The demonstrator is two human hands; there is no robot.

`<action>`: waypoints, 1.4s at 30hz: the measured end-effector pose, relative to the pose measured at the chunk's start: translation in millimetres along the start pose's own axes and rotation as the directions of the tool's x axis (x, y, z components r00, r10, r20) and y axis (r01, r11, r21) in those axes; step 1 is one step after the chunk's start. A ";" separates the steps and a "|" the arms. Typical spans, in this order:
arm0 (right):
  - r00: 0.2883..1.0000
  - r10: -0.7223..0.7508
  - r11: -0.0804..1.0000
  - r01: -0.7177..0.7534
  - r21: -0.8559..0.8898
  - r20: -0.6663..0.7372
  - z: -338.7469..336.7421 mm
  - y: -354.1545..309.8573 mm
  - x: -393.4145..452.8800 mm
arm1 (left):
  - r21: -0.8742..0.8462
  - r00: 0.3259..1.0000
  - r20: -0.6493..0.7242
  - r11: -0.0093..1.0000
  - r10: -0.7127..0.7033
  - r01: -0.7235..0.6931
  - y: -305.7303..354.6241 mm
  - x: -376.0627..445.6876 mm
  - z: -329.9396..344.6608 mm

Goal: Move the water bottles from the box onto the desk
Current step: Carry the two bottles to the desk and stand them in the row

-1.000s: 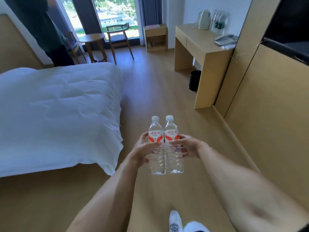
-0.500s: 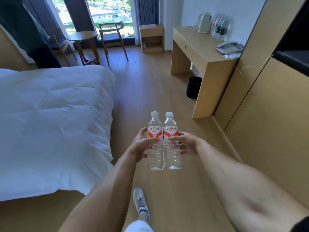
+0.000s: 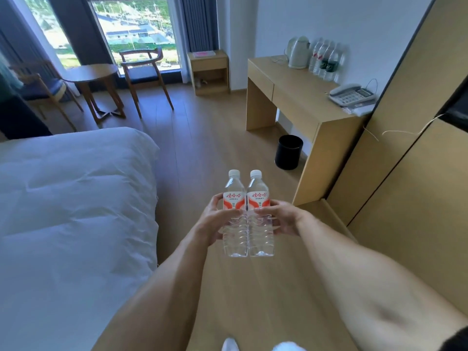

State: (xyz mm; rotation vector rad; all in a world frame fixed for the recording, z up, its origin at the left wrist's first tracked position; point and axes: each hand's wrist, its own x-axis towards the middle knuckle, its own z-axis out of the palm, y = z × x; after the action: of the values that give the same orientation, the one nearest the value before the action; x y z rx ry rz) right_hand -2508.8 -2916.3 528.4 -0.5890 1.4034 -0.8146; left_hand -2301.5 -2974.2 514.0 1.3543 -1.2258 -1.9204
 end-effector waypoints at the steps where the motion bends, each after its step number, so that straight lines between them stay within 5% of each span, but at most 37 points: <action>1: 1.000 0.000 1.000 0.000 0.008 -0.006 0.9 -9.8 10.5 | 0.013 1.000 0.002 1.000 -0.002 0.002 10.3 12.1 -4.3; 9: 1.000 -0.009 1.000 0.009 0.029 -0.027 -16.1 -69.1 95.4 | 0.030 0.998 0.069 1.000 0.000 -0.002 62.3 108.8 -24.1; 28: 1.000 0.004 0.998 -0.005 0.059 0.022 -111.7 -271.8 370.0 | 0.018 0.999 -0.032 0.999 -0.042 0.043 225.6 414.8 -31.0; 42: 0.988 -0.035 0.990 0.055 0.126 -0.151 -199.9 -381.9 511.4 | 0.071 0.986 0.154 0.996 -0.057 0.046 329.6 625.9 -1.7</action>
State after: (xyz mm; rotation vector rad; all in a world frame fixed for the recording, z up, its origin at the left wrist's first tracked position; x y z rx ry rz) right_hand -2772.7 -3529.7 490.3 -0.4681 1.4637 -0.9952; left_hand -2578.3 -3625.0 501.5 1.3006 -1.3523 -2.0719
